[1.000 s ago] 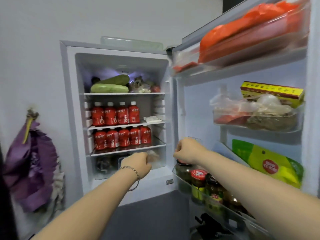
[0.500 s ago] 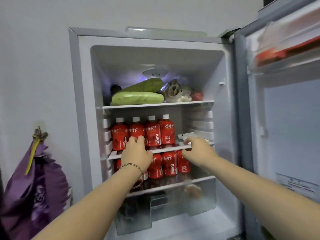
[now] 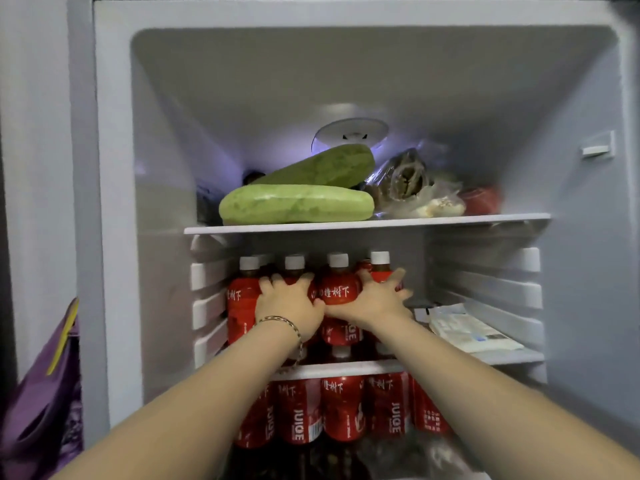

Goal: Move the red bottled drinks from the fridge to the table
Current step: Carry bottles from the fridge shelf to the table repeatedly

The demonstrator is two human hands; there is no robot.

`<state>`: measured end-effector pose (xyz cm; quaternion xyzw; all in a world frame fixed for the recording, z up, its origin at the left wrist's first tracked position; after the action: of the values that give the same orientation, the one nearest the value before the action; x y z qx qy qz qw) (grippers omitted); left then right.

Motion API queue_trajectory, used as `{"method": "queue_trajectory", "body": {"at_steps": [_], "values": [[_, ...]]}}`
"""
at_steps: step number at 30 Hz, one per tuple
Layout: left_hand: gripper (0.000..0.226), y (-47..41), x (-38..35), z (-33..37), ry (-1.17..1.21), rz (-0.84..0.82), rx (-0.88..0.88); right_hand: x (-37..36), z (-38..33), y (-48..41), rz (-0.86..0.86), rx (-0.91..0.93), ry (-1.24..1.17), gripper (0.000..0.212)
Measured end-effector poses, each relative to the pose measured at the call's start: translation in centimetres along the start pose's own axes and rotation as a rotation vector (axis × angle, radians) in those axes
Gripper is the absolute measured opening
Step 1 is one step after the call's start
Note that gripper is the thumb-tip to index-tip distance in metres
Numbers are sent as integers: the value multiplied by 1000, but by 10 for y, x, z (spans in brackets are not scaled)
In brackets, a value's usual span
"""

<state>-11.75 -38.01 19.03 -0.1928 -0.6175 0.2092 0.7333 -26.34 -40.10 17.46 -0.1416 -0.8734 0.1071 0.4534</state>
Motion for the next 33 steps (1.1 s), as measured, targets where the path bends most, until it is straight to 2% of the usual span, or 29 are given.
{"method": "queue_trajectory", "body": {"at_steps": [4, 8, 11, 13, 15, 17, 19, 21, 22, 28, 30, 33], "values": [[56, -11, 1, -1, -47, 86, 14, -4, -2, -10, 53, 31, 26, 98], [55, -10, 5, 0, 37, 93, -26, 4, 1, -13, 9, 90, 67, 95], [45, -3, 6, -1, 238, 13, -93, 12, 10, -15, -98, 198, 57, 96], [33, 6, 7, 0, 453, -26, -136, 16, 18, -15, -190, 267, -26, 103], [32, 15, 6, 5, 609, -56, -179, 16, 21, -14, -308, 317, -143, 114], [29, 22, 2, 10, 678, -94, -187, 12, 22, -14, -409, 346, -217, 106], [26, 24, -1, 14, 714, -147, -131, 13, 20, -9, -415, 383, -227, 89], [47, 23, -4, 20, 669, -203, -96, 15, 21, -2, -375, 408, -211, 81], [57, 24, -5, 24, 624, -229, -85, 15, 23, -1, -366, 404, -223, 85], [95, 12, -12, 38, 559, -371, -84, 20, 22, 10, -338, 426, -312, 86], [100, 9, -16, 42, 628, -378, -108, 19, 21, 9, -335, 448, -337, 82], [100, 9, -23, 41, 696, -302, -101, 16, 22, 8, -271, 469, -379, 75]]}}
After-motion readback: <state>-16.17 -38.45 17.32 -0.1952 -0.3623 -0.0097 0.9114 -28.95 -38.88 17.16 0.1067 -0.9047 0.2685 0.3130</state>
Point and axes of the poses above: each hand's wrist, its own y-axis away from the middle knuckle, its own x-axis out of the back of the hand, z = x × y, the point moved 7 cm from there along -y, towards the middle knuckle, and after that the axes turned 1 degree about z, right-handed, at the moved point
